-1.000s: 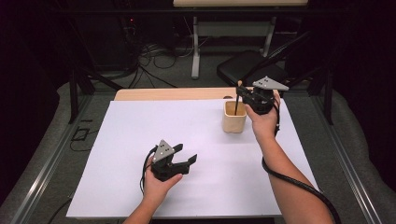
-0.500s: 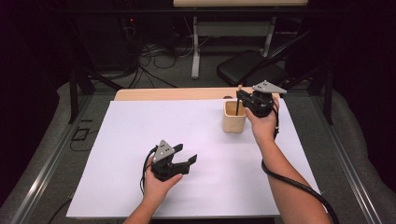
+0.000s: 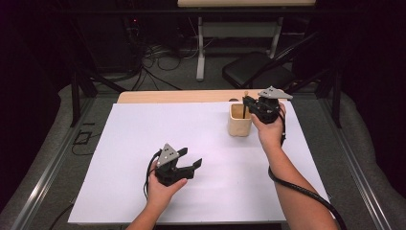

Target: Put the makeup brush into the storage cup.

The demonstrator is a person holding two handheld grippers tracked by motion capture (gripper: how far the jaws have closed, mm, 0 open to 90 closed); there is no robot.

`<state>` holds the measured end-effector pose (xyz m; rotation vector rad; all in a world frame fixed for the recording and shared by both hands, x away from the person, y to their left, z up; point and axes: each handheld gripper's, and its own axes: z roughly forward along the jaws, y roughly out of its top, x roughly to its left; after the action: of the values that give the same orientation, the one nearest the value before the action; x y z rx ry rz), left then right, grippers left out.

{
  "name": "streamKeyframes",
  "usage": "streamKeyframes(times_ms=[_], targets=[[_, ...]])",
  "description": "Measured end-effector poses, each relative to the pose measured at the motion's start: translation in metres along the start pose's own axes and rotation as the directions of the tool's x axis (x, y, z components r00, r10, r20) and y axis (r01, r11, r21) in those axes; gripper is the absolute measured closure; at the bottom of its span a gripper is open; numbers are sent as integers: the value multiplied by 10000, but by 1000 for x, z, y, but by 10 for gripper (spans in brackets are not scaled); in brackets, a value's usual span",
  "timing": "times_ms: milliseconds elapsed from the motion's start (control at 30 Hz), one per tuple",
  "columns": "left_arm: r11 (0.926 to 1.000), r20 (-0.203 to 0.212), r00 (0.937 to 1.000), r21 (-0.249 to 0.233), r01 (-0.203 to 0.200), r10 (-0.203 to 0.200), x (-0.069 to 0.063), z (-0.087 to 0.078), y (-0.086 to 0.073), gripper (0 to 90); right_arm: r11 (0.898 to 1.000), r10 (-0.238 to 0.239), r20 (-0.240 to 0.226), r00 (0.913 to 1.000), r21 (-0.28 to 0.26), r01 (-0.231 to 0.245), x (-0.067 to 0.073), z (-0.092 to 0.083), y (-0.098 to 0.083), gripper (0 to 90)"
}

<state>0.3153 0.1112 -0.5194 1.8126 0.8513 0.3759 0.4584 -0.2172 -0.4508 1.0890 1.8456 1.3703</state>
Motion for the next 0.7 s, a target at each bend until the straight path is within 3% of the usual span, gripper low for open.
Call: streamKeyframes(times_ms=[700], targets=[[10000,-12,10000,-8,-6,6,0,0,0,299,9995,-115,-51,9999,288,116,2,2,-9,834]])
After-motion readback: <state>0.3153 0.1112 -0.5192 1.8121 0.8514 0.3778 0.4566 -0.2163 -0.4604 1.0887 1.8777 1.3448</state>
